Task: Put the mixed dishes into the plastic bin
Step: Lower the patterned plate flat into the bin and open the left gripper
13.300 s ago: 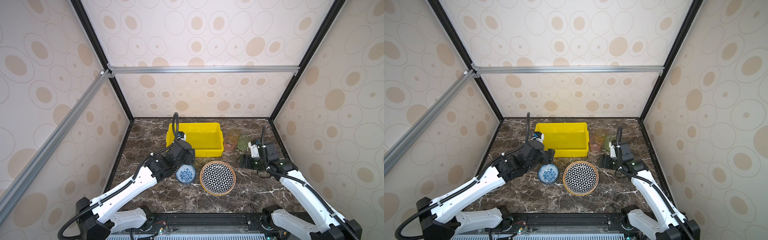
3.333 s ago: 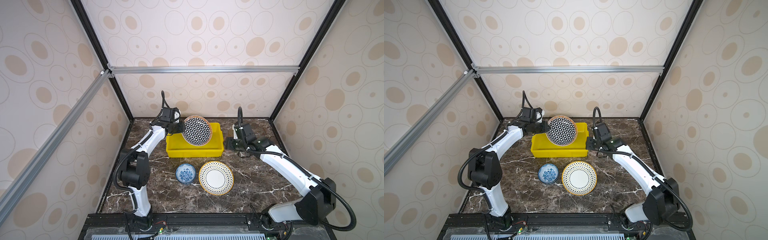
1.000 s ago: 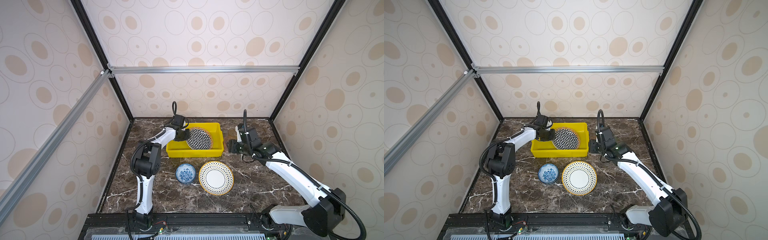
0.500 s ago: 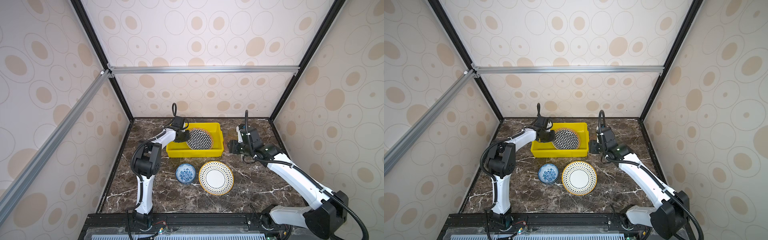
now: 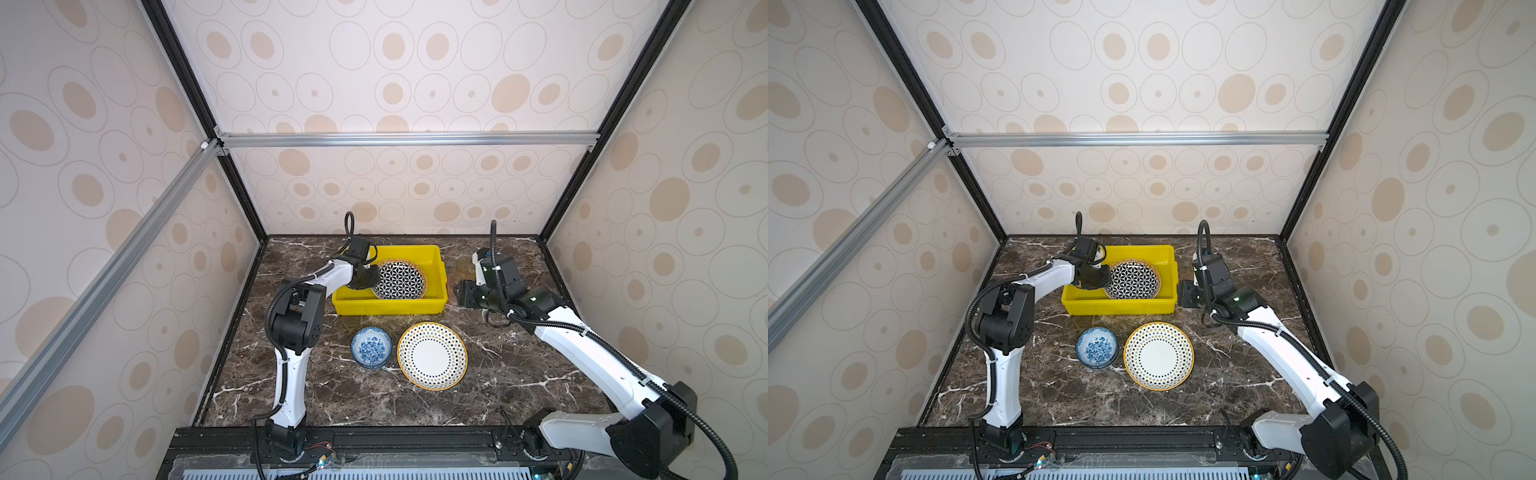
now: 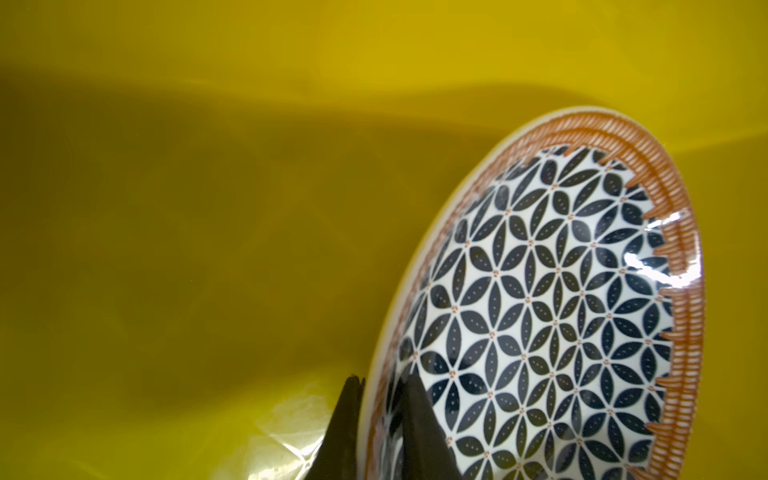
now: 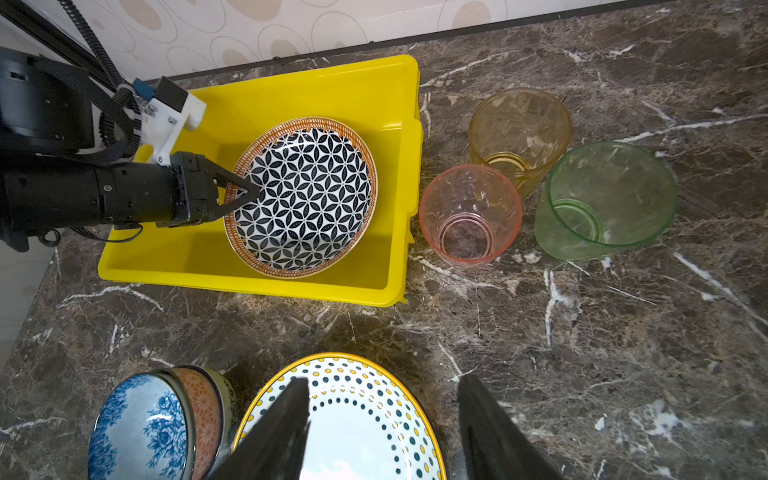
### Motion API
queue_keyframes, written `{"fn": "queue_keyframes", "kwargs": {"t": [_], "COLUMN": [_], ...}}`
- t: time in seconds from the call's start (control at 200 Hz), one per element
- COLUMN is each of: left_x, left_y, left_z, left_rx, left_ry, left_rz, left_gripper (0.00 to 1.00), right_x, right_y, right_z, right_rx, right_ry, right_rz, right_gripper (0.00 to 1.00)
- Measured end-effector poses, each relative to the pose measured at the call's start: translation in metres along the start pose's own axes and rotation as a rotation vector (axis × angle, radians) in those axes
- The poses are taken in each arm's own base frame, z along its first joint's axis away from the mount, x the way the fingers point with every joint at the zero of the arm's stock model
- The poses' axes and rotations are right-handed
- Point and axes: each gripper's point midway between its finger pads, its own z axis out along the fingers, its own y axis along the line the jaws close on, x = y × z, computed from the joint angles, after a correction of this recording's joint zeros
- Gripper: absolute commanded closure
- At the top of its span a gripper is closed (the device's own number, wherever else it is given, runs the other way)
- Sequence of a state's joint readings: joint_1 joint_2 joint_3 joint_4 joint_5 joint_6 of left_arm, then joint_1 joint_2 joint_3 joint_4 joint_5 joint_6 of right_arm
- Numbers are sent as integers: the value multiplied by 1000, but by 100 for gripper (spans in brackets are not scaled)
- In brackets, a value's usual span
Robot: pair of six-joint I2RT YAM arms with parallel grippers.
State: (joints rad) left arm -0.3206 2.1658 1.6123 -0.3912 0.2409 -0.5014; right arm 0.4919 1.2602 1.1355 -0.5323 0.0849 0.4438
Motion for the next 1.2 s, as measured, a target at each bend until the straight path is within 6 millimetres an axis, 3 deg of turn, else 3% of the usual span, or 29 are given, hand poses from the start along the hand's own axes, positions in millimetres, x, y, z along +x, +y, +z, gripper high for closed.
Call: {"fn": "queue_keyframes", "kwargs": {"t": [0.725, 1.201], "left_x": [5, -5], "left_y": [10, 4], "left_z": [-2, -15], "left_rx": [-73, -75], "left_ry": [21, 7], "left_rz": [14, 36], "left_gripper": [70, 63], "right_x": [11, 37], "right_y": [-3, -9], "right_z": [-2, 3], "right_rx": [6, 27], "right_ry": [41, 158], "right_rz": [1, -6], "right_gripper": [40, 40]}}
